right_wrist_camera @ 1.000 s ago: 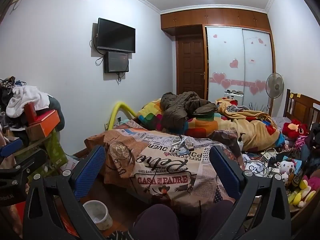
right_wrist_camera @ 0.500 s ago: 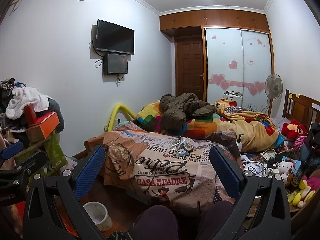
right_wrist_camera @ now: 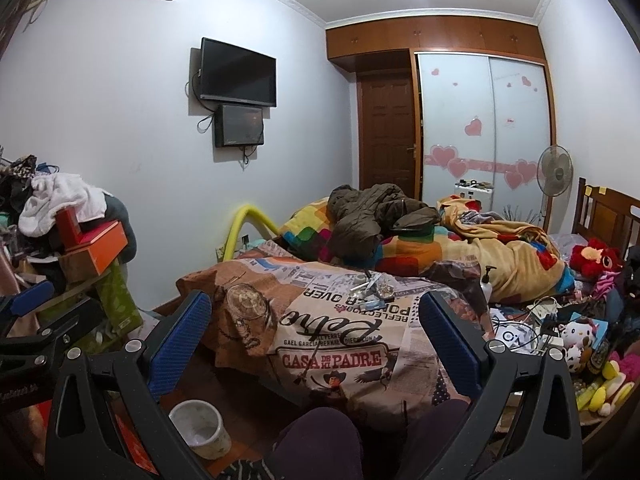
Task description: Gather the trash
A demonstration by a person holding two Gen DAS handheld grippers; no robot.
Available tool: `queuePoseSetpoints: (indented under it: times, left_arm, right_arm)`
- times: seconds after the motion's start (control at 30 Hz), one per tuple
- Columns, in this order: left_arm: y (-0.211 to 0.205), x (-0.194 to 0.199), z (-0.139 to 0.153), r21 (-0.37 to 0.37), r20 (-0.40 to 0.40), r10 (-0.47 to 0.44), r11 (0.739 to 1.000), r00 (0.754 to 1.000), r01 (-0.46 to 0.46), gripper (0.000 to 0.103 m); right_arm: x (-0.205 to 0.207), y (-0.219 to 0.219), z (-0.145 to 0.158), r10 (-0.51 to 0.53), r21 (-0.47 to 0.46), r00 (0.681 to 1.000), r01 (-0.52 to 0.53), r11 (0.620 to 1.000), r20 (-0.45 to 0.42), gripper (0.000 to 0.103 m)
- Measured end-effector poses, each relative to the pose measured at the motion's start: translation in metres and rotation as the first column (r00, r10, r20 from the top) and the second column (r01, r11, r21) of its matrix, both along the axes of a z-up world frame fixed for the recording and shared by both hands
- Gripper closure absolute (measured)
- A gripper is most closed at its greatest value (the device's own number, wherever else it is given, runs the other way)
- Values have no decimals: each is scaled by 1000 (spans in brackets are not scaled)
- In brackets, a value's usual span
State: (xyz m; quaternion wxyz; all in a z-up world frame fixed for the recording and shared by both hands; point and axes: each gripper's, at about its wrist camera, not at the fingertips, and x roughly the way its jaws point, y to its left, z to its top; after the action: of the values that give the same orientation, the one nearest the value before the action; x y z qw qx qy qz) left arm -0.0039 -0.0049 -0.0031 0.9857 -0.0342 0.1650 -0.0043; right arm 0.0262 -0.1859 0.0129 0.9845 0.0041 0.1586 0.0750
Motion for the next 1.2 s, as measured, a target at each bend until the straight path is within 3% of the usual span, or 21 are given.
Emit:
queuePoseSetpoints:
  times: [1.2]
  left_arm:
    - [1, 1, -1, 13, -10, -1, 1000, 1000, 1, 0]
  right_arm:
    - [-3, 6, -12, 13, -11, 1000, -14, 1000, -19, 0]
